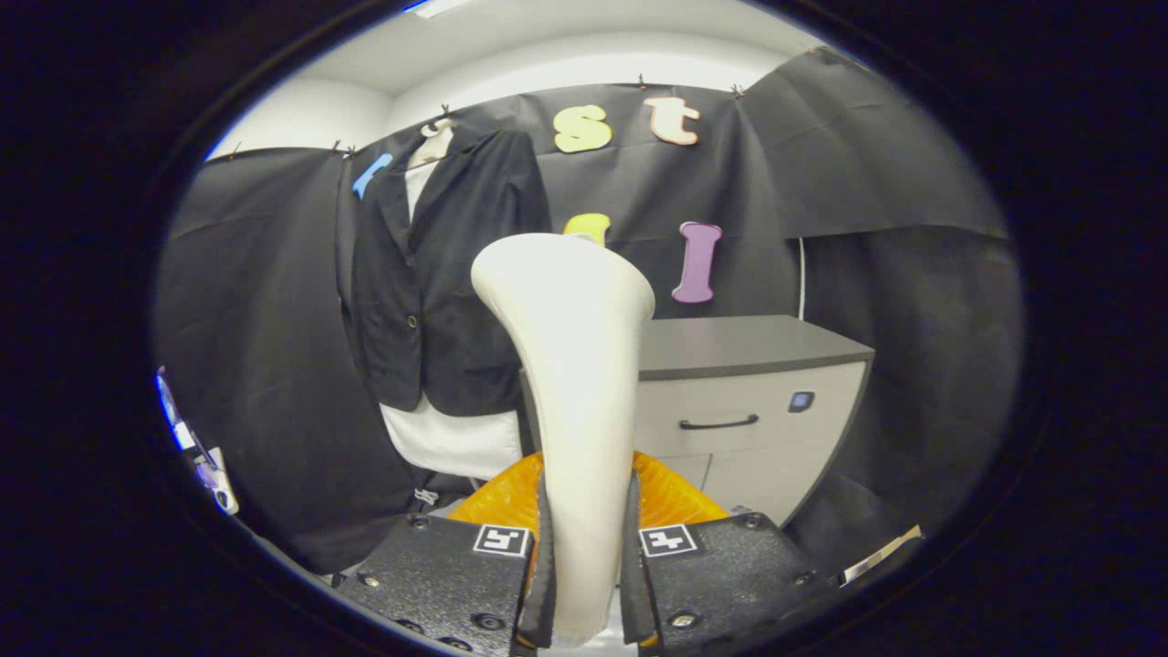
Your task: Iron the clothes twice with a garment steamer, once on the left side and once on the right side.
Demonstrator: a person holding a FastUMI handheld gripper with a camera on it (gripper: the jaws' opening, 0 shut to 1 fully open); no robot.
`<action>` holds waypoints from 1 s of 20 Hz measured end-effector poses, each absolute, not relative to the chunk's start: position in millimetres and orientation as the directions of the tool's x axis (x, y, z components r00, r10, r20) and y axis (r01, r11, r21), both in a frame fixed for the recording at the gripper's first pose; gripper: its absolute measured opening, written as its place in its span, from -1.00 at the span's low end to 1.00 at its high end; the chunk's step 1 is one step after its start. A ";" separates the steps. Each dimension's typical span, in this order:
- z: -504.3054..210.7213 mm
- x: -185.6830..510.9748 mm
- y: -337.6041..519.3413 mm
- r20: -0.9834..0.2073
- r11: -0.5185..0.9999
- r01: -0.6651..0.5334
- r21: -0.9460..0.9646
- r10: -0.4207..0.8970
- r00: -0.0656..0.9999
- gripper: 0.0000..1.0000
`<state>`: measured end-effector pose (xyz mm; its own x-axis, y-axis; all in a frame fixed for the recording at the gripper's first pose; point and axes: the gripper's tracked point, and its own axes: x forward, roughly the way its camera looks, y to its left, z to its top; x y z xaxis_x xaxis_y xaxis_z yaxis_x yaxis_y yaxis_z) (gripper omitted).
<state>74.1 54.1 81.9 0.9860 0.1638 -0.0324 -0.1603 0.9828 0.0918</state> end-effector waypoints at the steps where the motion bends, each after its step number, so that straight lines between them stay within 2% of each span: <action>1: 73.9 65.5 38.1 -0.033 0.984 -0.151 0.093 0.155 0.987 -0.39; 10: 5.4 -10.9 -60.1 -0.060 0.989 -0.116 0.088 0.122 0.991 -0.39; 20: -22.6 -49.3 -82.6 -0.098 0.985 -0.131 0.116 0.143 0.985 -0.38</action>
<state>-49.3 -82.6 -22.6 0.9849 0.1430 -0.0976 -0.1315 0.9845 0.1157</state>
